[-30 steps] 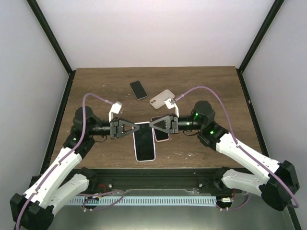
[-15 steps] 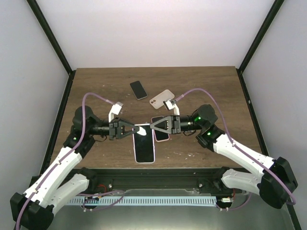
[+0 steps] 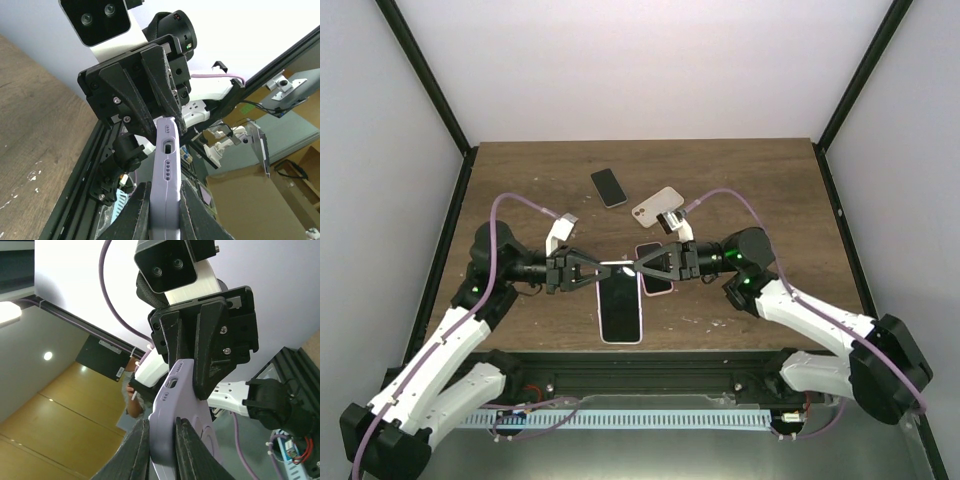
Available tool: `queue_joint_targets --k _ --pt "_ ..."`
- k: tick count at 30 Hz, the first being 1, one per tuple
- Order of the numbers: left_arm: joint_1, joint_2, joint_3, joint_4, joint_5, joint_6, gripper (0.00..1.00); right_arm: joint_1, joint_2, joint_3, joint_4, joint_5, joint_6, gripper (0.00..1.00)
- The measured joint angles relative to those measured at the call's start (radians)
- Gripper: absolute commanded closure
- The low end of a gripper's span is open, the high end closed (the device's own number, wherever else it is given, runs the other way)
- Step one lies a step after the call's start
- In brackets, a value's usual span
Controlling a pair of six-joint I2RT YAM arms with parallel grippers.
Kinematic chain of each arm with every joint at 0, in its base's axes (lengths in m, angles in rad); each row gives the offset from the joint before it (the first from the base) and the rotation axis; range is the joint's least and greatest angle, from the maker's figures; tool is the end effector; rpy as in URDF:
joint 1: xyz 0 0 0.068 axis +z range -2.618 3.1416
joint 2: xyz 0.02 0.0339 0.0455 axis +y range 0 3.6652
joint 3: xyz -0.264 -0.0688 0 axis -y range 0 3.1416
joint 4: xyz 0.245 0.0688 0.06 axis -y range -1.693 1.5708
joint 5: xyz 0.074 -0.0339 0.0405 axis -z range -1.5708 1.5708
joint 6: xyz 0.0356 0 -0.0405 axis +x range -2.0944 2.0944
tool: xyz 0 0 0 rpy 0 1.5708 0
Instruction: Put the phone into the phone case
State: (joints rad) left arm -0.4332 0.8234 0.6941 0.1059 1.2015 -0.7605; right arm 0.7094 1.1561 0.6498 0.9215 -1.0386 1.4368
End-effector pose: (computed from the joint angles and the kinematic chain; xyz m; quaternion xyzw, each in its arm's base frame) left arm 0.1477 -0.1049 0.3330 0.2936 0.6466 -0.6584 0.2495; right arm 0.1631 0.1804 0.3259 -0.2198 0.5910 0.7684 0.1090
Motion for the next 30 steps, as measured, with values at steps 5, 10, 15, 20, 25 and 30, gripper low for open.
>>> queue_joint_targets --k 5,10,15,20,25,30 --pt "-0.003 0.000 0.000 0.002 0.008 0.002 1.00 0.000 0.039 -0.020 0.133 -0.011 0.116 0.82" --pt "-0.003 -0.001 -0.002 0.016 0.011 0.014 1.00 0.000 0.055 -0.029 0.208 -0.007 0.212 0.58" --pt "-0.004 -0.010 -0.002 0.024 0.002 0.009 1.00 0.000 0.031 -0.030 0.198 0.005 0.216 0.47" --pt "-0.005 -0.022 -0.018 0.039 -0.040 -0.023 1.00 0.003 -0.051 -0.018 -0.019 0.042 0.059 0.43" --pt "-0.003 -0.033 -0.055 0.097 -0.097 -0.086 1.00 0.022 -0.109 0.070 -0.383 0.112 -0.211 0.43" --pt "-0.003 -0.034 -0.093 0.145 -0.161 -0.148 1.00 0.063 -0.105 0.094 -0.569 0.157 -0.373 0.50"
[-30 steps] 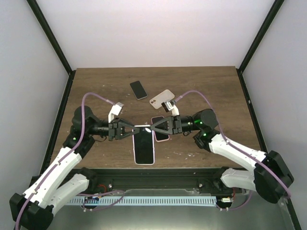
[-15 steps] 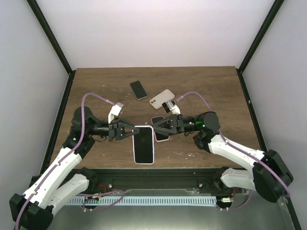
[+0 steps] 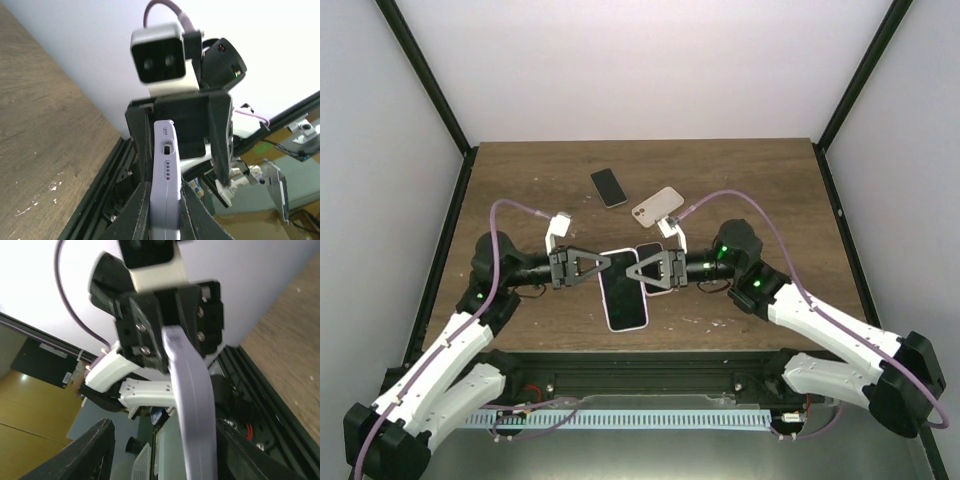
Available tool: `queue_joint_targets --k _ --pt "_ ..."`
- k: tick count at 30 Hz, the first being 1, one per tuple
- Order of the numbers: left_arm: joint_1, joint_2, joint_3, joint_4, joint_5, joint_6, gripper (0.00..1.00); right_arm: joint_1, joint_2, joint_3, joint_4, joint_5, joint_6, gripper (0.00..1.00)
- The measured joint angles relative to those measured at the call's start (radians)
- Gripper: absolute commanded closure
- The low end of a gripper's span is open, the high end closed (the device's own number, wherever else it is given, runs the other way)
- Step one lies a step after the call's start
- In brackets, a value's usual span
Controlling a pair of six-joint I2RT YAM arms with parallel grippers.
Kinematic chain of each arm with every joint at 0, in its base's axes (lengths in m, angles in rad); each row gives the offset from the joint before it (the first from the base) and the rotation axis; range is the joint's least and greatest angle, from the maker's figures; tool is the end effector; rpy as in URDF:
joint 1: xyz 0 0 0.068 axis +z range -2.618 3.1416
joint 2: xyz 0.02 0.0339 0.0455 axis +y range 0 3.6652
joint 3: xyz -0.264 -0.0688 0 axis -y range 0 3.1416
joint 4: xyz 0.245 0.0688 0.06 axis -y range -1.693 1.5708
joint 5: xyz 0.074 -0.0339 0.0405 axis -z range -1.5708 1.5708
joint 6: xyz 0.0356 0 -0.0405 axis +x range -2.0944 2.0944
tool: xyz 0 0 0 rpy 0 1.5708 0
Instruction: Put the phone into the phone case
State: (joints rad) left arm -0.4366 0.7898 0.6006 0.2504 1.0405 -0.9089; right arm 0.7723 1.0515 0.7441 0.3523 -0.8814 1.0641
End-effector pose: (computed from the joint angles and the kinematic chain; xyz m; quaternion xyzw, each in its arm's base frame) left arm 0.1482 -0.1031 0.3195 0.2130 0.6627 -0.6602 0.2821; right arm 0.1507 0.1852 0.3301 -0.2142 0.6632 0.6984 0.1628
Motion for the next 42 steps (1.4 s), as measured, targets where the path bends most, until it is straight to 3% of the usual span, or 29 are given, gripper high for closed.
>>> queue_joint_targets --k 2,5,6,7,9,10,12,18,24,27,32,35,37,40,42 --pt "0.001 0.001 -0.005 0.003 -0.026 -0.013 1.00 0.018 0.010 0.000 -0.049 0.004 -0.040 0.61" --pt "0.002 -0.001 -0.005 0.003 -0.057 -0.023 1.00 0.031 0.019 0.000 -0.101 0.011 -0.087 0.89" --pt "0.002 -0.003 -0.004 0.000 -0.063 -0.022 0.97 0.031 0.020 0.001 -0.117 0.015 -0.103 0.97" --pt "0.002 -0.007 -0.002 -0.009 -0.067 -0.015 0.87 0.030 0.021 0.002 -0.137 0.019 -0.117 0.99" --pt "0.004 -0.014 0.008 -0.076 -0.073 -0.003 0.60 0.033 0.020 0.010 -0.147 0.015 -0.166 0.99" --pt "0.004 -0.016 0.029 -0.120 -0.075 0.034 0.52 0.034 0.021 0.010 -0.154 0.011 -0.174 0.99" --pt "0.005 -0.015 0.089 -0.232 -0.093 0.138 0.45 0.035 0.022 0.015 -0.174 0.005 -0.184 0.99" --pt "0.010 0.000 0.302 -0.477 -0.116 0.391 0.44 0.037 0.045 0.015 -0.212 -0.047 -0.193 0.99" --pt "0.010 0.058 0.338 -0.614 -0.103 0.538 0.48 0.038 0.071 0.015 -0.208 -0.081 -0.192 0.99" --pt "0.010 0.113 0.338 -0.674 -0.095 0.588 0.56 0.040 0.086 0.015 -0.194 -0.097 -0.190 0.99" --pt "0.010 0.142 0.338 -0.705 -0.080 0.612 0.78 0.043 0.107 0.015 -0.185 -0.099 -0.188 0.99" --pt "0.008 0.142 0.334 -0.699 -0.065 0.613 0.82 0.043 0.118 0.015 -0.180 -0.095 -0.190 0.99" --pt "0.006 0.140 0.327 -0.690 -0.052 0.601 0.78 0.043 0.125 0.015 -0.183 -0.084 -0.195 0.99" --pt "0.005 0.130 0.311 -0.676 -0.043 0.590 0.54 0.043 0.133 0.015 -0.197 -0.061 -0.212 0.99" --pt "0.005 0.121 0.309 -0.675 -0.052 0.573 0.44 0.043 0.134 0.015 -0.220 -0.039 -0.232 0.99"
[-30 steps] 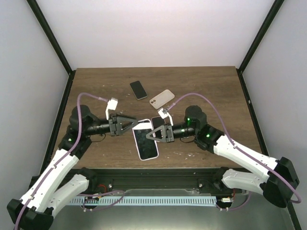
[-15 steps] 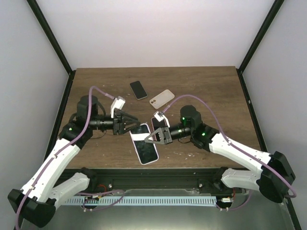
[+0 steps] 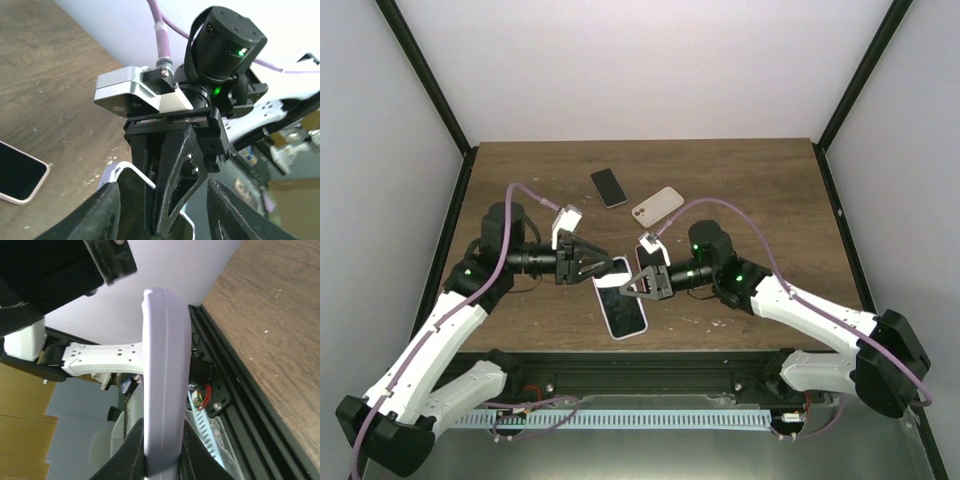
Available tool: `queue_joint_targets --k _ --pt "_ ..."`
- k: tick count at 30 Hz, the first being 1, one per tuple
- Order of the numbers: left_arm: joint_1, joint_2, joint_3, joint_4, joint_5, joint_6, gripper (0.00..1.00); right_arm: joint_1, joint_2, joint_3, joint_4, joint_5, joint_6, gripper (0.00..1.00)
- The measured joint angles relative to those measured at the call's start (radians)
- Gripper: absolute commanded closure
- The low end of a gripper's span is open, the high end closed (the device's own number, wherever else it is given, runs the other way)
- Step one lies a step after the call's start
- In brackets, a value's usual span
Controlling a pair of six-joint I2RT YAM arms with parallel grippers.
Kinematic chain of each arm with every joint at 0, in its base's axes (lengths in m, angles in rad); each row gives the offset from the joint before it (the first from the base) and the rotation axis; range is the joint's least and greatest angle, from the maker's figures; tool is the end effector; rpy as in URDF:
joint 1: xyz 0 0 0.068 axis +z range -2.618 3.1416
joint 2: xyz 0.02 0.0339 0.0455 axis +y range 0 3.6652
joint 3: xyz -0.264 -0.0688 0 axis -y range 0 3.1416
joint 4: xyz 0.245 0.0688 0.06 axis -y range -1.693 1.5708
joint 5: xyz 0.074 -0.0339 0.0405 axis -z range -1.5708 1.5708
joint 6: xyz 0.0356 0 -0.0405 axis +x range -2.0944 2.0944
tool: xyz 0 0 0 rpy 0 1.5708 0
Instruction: Put the phone into the phone case
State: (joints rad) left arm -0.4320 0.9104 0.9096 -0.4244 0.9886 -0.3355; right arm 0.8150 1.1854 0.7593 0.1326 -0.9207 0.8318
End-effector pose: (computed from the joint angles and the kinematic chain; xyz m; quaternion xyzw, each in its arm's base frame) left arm 0.1586 -0.1059 0.3432 0.2925 0.7265 -0.5483 0.2931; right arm 0.1578 0.2087 0.2839 -0.2588 0.7215 0.6342 0.1014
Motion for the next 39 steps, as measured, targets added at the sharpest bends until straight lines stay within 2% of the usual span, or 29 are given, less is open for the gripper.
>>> queue_joint_targets --k 7,12,19,24,34,37,39 --pt "0.000 -0.016 0.008 -0.031 -0.118 -0.008 0.29 -0.088 -0.004 0.006 -0.116 0.063 -0.068 0.99" --pt "0.000 -0.055 -0.066 0.048 -0.157 -0.134 0.33 -0.162 -0.053 0.005 -0.101 0.097 -0.044 0.99" --pt "-0.020 -0.146 -0.336 0.361 -0.161 -0.500 0.34 -0.160 -0.066 0.006 0.049 0.147 0.069 0.99" --pt "-0.044 -0.152 -0.356 0.418 -0.176 -0.592 0.34 -0.160 -0.044 0.006 0.136 0.175 0.134 0.99" --pt "-0.092 -0.134 -0.356 0.491 -0.199 -0.662 0.48 -0.160 -0.039 0.006 0.194 0.217 0.191 0.99" --pt "-0.104 -0.113 -0.356 0.497 -0.201 -0.678 0.62 -0.160 -0.039 0.006 0.198 0.227 0.198 0.99" --pt "-0.106 -0.108 -0.356 0.500 -0.203 -0.683 0.81 -0.160 -0.039 0.006 0.199 0.232 0.201 0.99"
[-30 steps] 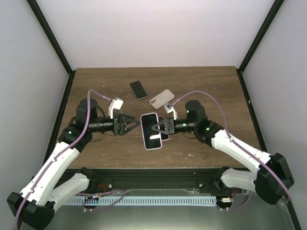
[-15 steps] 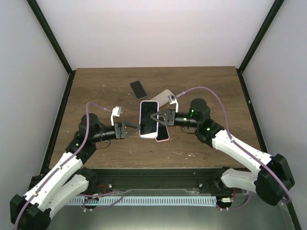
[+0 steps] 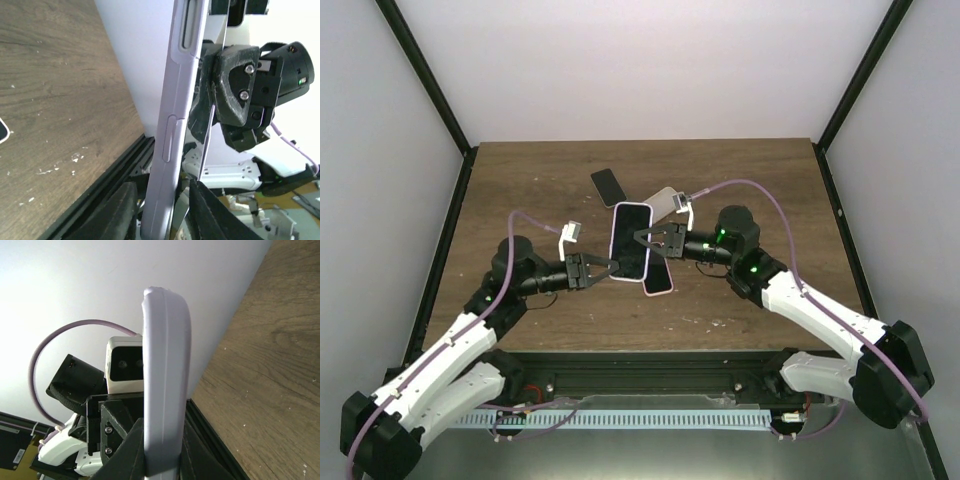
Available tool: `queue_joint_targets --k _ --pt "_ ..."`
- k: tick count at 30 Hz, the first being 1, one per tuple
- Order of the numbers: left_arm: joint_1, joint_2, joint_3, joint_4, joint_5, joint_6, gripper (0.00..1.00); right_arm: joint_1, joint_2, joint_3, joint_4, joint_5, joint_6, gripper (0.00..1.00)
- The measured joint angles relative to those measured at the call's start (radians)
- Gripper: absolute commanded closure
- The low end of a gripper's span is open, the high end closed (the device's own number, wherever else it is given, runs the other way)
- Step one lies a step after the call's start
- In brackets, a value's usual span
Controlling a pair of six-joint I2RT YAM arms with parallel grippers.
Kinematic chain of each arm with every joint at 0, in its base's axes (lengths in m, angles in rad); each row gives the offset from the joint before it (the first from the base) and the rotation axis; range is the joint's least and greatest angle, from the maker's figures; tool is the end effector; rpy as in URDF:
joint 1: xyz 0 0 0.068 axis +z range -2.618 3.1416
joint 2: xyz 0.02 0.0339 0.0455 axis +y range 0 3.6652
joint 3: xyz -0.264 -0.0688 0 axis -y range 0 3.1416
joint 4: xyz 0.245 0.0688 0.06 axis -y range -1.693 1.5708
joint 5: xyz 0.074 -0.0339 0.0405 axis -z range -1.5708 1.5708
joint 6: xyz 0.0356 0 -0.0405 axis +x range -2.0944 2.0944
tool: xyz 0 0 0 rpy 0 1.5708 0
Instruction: Put the phone into the phone case
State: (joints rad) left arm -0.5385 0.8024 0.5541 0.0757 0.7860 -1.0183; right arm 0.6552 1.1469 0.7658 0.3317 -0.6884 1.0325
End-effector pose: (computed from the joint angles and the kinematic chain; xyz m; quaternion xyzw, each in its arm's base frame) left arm 0.1471 -0.1172 0.2842 0.0714 0.7454 -0.6261 0.2175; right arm 0.1944 0.1779 0.3137 -0.1006 0.7134 0.6474 0.2487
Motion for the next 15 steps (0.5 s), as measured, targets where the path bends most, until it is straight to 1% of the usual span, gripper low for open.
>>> queue_joint_targets --k 2,3,7,11,12,13,15 --pt "0.000 0.000 0.000 -0.003 -0.008 -0.005 0.98 0.000 0.000 0.000 -0.002 0.008 0.000 0.99" --pt "0.000 0.000 0.000 -0.002 -0.007 0.002 1.00 0.000 0.000 0.000 -0.006 0.012 0.000 0.99" --pt "-0.002 -0.001 0.002 0.004 -0.006 0.030 1.00 -0.004 -0.005 0.000 -0.014 0.014 0.001 0.99" --pt "-0.003 0.024 0.032 -0.037 -0.008 0.059 1.00 -0.005 -0.009 0.000 -0.018 0.026 -0.008 0.99" --pt "-0.003 0.029 0.039 -0.046 -0.008 0.066 0.97 -0.006 -0.010 0.000 -0.019 0.029 -0.011 0.99" --pt "-0.003 0.035 0.047 -0.055 -0.009 0.074 0.90 -0.007 -0.009 0.000 -0.021 0.032 -0.014 0.99" --pt "-0.003 0.044 0.053 -0.065 -0.012 0.084 0.69 -0.010 -0.009 0.000 -0.028 0.035 -0.022 0.99"
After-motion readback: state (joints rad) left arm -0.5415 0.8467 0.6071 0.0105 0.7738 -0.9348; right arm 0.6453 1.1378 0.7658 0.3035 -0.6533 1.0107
